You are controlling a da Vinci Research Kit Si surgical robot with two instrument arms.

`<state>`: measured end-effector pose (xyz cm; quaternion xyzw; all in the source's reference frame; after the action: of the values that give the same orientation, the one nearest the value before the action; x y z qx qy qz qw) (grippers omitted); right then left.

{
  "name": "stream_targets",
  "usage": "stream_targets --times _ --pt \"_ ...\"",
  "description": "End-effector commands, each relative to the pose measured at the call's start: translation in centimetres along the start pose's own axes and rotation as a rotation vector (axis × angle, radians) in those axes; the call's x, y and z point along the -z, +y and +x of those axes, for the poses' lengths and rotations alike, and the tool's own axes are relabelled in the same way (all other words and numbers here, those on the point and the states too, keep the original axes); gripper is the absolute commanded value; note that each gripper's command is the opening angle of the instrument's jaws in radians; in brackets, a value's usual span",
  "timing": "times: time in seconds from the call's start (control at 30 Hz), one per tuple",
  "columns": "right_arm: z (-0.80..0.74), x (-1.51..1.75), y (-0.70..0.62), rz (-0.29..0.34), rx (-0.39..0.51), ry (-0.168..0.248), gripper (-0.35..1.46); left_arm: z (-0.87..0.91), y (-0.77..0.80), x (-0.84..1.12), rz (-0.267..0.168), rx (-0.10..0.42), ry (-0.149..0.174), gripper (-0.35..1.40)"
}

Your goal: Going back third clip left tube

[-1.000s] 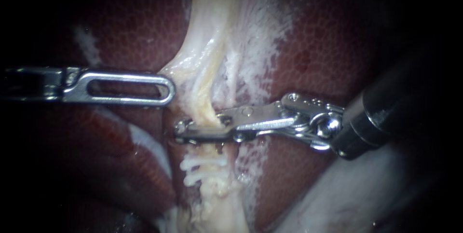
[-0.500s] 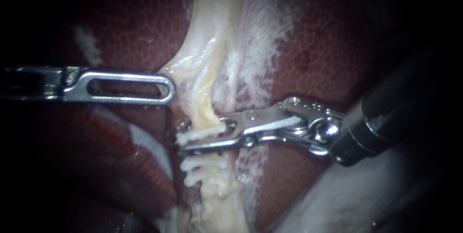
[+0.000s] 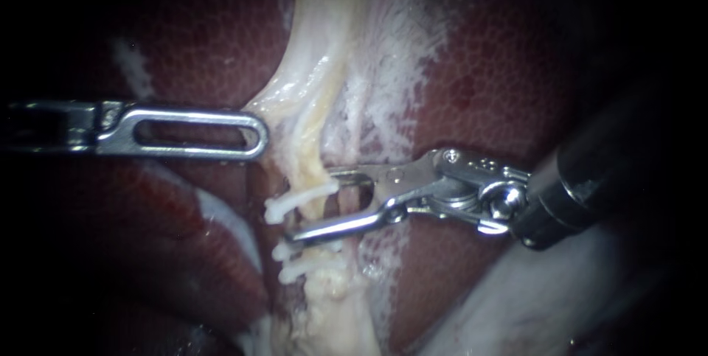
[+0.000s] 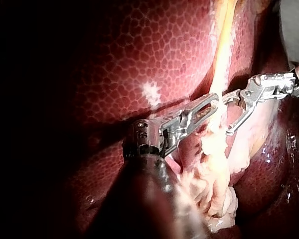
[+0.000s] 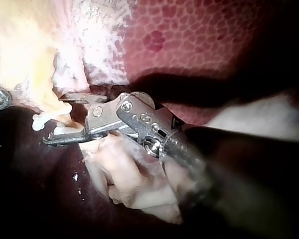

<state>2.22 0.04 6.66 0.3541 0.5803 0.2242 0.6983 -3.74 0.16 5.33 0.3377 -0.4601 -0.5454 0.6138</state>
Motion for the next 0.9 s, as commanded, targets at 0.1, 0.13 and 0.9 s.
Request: stream_targets --times 0.1,0.13,0.9 --pt "-0.03 0.15 -0.04 -0.029 0.006 0.005 0.60 0.00 0.02 0.00 0.001 -0.001 0.001 -0.35" --pt "-0.04 0.20 -0.05 -0.035 0.010 0.005 0.60 0.00 0.02 0.00 0.001 -0.001 0.001 -0.35" --pt "0.27 1.31 -0.43 -0.080 0.114 -0.005 0.60 0.00 0.14 -0.02 -0.001 -0.003 -0.001 -0.35"
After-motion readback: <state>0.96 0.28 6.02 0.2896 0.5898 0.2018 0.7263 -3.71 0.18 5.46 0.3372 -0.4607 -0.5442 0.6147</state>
